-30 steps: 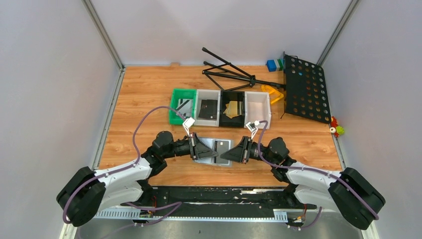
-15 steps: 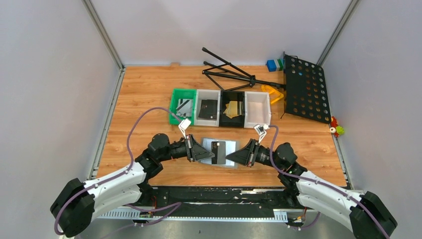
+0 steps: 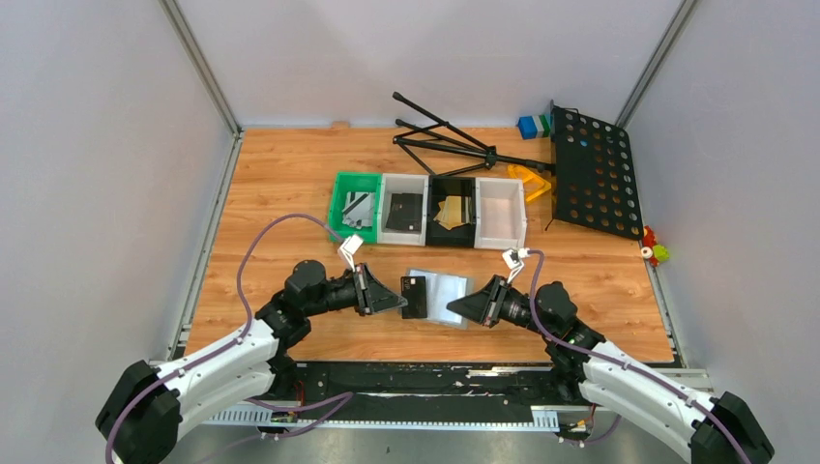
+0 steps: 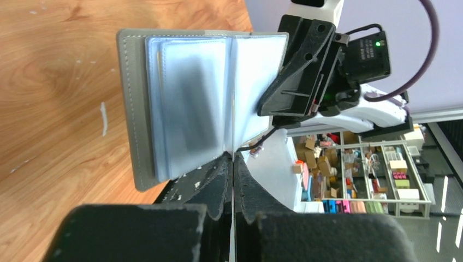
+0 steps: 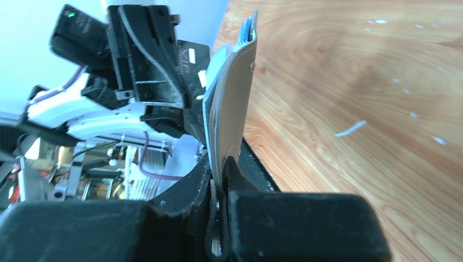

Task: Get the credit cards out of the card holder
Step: Place the credit card in the storage box, then remove the credit card from the card holder.

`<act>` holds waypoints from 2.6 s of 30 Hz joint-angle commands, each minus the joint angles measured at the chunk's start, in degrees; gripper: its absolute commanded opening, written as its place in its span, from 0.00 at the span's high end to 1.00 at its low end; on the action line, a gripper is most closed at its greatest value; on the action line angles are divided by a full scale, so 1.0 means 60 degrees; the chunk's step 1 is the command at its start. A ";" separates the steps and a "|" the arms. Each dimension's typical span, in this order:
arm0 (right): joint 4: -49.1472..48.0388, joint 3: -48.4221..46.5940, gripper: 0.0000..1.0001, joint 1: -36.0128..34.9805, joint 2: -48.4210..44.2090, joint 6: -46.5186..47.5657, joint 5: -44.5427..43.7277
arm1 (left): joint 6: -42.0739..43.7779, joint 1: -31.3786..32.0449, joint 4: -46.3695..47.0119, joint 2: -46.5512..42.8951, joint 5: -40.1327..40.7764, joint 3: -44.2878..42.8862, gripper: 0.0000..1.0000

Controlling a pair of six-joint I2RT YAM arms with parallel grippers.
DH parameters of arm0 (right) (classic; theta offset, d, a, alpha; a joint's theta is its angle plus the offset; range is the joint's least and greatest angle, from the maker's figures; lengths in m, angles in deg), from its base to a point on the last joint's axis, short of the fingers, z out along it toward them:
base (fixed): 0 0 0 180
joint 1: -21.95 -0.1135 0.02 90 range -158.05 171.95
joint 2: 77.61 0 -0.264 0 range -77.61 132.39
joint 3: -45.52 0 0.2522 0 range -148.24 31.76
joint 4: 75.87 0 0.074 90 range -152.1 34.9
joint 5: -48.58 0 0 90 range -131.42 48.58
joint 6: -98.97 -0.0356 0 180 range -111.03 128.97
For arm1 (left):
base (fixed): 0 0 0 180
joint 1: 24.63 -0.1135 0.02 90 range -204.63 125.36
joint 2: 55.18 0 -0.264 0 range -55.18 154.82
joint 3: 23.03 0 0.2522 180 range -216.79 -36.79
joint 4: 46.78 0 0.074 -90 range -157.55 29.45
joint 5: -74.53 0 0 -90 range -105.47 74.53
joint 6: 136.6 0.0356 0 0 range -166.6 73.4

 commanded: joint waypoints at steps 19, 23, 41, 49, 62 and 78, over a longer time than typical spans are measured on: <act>0.5789 -0.1349 1.00 0.0039 -0.0984 0.1895 -0.1790 | 0.5366 -0.0652 -0.6293 0.4551 0.4193 -0.6745 1.00; 0.5937 -0.1408 1.00 0.0047 -0.1240 0.2162 -0.1687 | 0.5582 -0.0947 -0.6211 0.5976 0.4107 -0.7932 1.00; 0.6122 -0.0975 1.00 0.0049 -0.2636 0.2398 -0.1960 | 0.6259 -0.1555 -0.7183 1.0110 0.4519 -1.1618 1.00; 0.5858 -0.0862 1.00 0.0049 -0.2514 0.2342 -0.1945 | 0.6290 -0.1832 -0.7438 1.0831 0.4246 -1.1951 0.93; 0.5398 -0.0856 1.00 0.0049 -0.2015 0.2317 -0.1903 | 0.6939 -0.1835 -0.8227 0.8601 0.4811 -1.1475 0.50; 0.4873 -0.0654 1.00 0.0041 -0.2153 0.1963 -0.1790 | 0.6235 -0.1768 -0.7730 0.0791 0.4738 -0.6430 0.00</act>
